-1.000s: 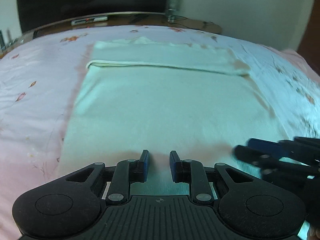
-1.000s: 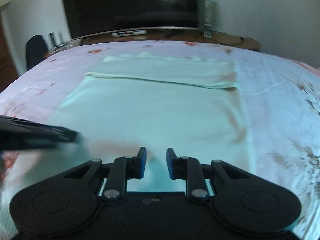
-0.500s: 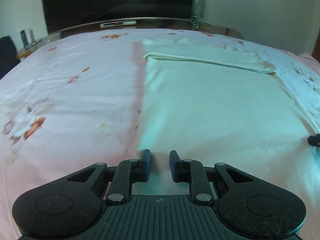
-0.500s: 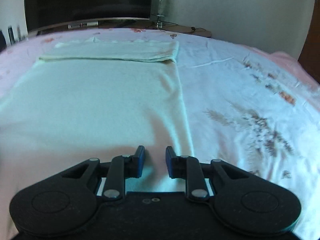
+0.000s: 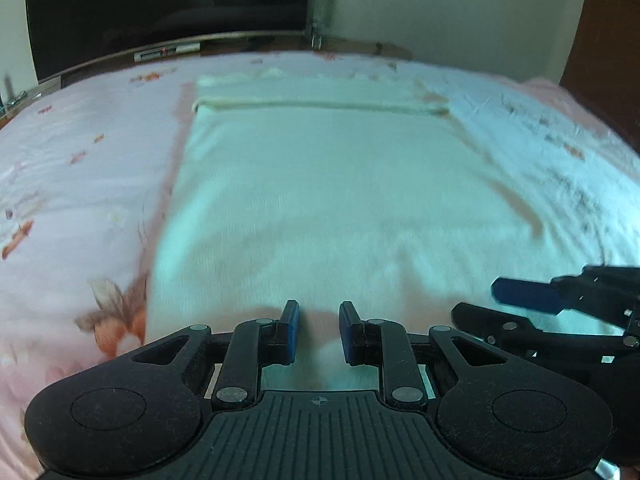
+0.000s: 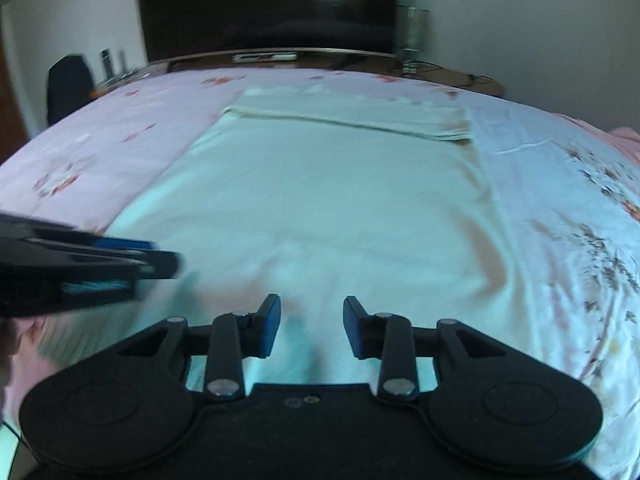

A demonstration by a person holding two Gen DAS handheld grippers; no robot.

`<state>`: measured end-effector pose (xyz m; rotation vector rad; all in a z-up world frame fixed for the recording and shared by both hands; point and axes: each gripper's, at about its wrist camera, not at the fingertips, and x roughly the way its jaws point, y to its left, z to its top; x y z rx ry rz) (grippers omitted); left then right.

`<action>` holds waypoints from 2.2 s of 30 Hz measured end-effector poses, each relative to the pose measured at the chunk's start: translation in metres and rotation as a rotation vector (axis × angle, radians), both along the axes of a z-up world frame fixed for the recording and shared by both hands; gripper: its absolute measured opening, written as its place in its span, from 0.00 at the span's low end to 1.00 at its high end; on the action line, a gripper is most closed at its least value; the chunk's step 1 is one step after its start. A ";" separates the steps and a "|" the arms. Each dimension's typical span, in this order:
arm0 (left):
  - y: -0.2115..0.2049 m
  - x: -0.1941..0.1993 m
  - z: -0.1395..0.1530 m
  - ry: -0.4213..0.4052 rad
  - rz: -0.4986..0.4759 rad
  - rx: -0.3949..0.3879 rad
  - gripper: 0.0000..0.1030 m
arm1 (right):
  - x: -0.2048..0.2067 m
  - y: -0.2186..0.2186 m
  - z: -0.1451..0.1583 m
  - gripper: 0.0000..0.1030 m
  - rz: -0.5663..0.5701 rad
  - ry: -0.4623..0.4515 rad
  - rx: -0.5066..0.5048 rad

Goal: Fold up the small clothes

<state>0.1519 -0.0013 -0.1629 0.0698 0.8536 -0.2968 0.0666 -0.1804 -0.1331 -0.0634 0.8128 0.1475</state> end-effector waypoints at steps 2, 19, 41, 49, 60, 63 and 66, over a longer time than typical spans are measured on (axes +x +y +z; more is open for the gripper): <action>0.002 -0.005 -0.002 -0.014 0.003 0.011 0.21 | 0.000 0.002 -0.008 0.31 0.001 0.014 -0.051; 0.047 -0.023 -0.004 -0.027 0.080 0.051 0.21 | -0.024 -0.057 -0.019 0.31 -0.182 0.017 -0.124; 0.097 -0.046 0.011 0.031 0.130 -0.103 0.99 | -0.052 -0.087 0.000 0.63 -0.317 0.032 -0.018; 0.091 -0.045 -0.008 0.116 0.118 -0.184 0.66 | -0.063 -0.106 -0.012 0.56 -0.376 0.090 0.081; 0.072 -0.024 0.011 0.107 0.039 -0.254 0.09 | -0.059 -0.113 -0.005 0.10 -0.332 0.101 0.200; 0.065 -0.008 0.032 0.030 0.030 -0.258 0.09 | -0.049 -0.112 0.012 0.09 -0.297 0.035 0.228; 0.059 0.017 0.049 -0.043 0.042 -0.251 0.09 | -0.030 -0.116 0.029 0.09 -0.286 -0.034 0.252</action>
